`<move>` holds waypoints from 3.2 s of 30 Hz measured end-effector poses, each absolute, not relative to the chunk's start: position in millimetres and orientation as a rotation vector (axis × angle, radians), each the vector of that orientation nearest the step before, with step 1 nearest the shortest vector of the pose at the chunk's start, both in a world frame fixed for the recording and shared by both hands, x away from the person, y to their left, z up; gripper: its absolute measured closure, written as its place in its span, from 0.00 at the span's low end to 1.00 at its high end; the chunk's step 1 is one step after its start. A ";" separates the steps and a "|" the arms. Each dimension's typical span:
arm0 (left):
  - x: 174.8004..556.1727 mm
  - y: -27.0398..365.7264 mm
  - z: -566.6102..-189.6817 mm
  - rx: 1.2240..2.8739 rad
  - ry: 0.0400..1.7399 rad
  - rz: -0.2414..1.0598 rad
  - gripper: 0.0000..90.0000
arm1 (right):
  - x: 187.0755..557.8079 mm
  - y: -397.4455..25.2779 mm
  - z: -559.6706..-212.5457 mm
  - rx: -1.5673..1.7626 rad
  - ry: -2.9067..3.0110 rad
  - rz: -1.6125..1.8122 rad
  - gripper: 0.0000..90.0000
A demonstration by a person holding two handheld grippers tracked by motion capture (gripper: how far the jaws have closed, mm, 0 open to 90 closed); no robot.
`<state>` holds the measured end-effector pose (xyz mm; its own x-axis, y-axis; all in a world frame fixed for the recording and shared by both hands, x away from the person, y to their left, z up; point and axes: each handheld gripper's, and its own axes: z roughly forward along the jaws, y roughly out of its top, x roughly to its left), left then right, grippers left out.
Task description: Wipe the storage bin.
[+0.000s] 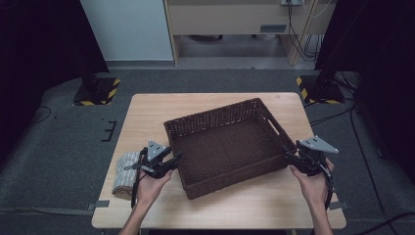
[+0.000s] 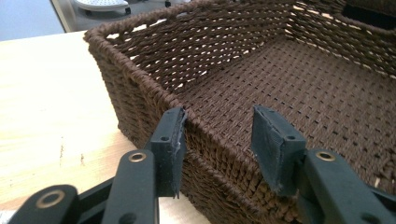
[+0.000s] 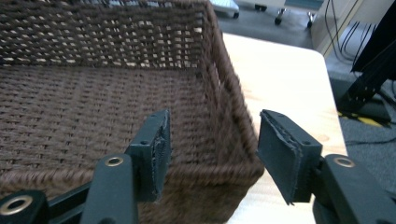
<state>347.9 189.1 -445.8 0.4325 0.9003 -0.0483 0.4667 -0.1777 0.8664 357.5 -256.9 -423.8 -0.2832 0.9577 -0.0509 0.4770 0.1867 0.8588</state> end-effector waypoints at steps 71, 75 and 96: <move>446.0 228.2 -451.3 1.765 1.225 0.609 0.52 | 407.3 -267.7 -442.6 1.384 1.817 0.939 0.67; 444.3 226.0 -449.9 1.782 1.211 0.611 0.59 | 400.6 -265.9 -434.0 1.354 1.796 0.975 0.56; 390.4 221.0 -446.8 1.762 1.237 0.600 0.55 | 371.3 -255.1 -428.0 1.373 1.811 1.032 0.42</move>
